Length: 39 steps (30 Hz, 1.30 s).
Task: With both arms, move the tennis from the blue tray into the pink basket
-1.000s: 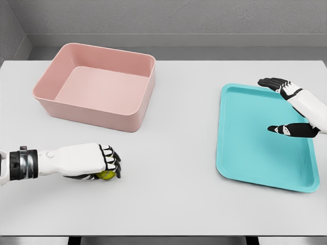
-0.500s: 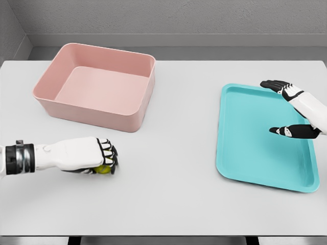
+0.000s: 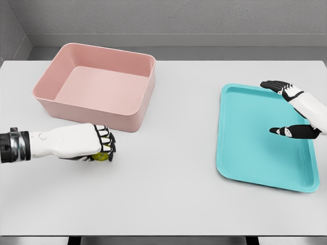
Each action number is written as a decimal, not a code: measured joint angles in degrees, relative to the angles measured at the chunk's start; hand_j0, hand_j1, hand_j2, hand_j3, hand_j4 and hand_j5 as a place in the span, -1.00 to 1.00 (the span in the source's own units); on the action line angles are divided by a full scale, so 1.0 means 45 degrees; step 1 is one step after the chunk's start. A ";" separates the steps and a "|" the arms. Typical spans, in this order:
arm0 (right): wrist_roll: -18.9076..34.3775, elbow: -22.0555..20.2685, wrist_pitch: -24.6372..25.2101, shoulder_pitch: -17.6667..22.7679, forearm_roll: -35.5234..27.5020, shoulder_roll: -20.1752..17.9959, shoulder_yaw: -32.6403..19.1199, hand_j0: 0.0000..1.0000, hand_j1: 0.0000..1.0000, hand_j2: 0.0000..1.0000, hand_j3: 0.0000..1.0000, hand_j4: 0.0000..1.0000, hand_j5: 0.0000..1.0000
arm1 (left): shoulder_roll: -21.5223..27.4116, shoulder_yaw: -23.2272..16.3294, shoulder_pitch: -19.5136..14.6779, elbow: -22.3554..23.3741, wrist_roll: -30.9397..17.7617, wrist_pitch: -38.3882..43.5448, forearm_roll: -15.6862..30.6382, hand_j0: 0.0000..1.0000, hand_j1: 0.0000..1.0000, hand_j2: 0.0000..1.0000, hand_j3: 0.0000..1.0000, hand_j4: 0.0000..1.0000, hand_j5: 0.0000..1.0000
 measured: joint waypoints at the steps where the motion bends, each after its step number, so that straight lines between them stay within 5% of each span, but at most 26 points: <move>1: -0.0001 0.0010 0.0000 0.0000 -0.0002 0.0003 0.0000 1.00 1.00 1.00 1.00 1.00 1.00 | 0.0004 -0.0001 -0.0059 0.0005 0.0003 0.0001 0.0002 0.05 0.05 0.05 0.05 0.05 0.05; 28: 0.0005 0.0448 0.0000 -0.0020 -0.0016 -0.0009 -0.0019 1.00 1.00 1.00 1.00 1.00 1.00 | 0.0115 -0.0023 -0.1738 0.0243 0.0015 0.0002 0.0151 0.05 0.05 0.05 0.05 0.05 0.05; 39: 0.0008 0.0549 0.0001 -0.0020 -0.0012 -0.0010 -0.0019 1.00 1.00 1.00 1.00 1.00 1.00 | -0.0670 -0.0088 -0.3457 0.1657 0.0000 0.0000 0.0113 0.05 0.05 0.05 0.05 0.05 0.05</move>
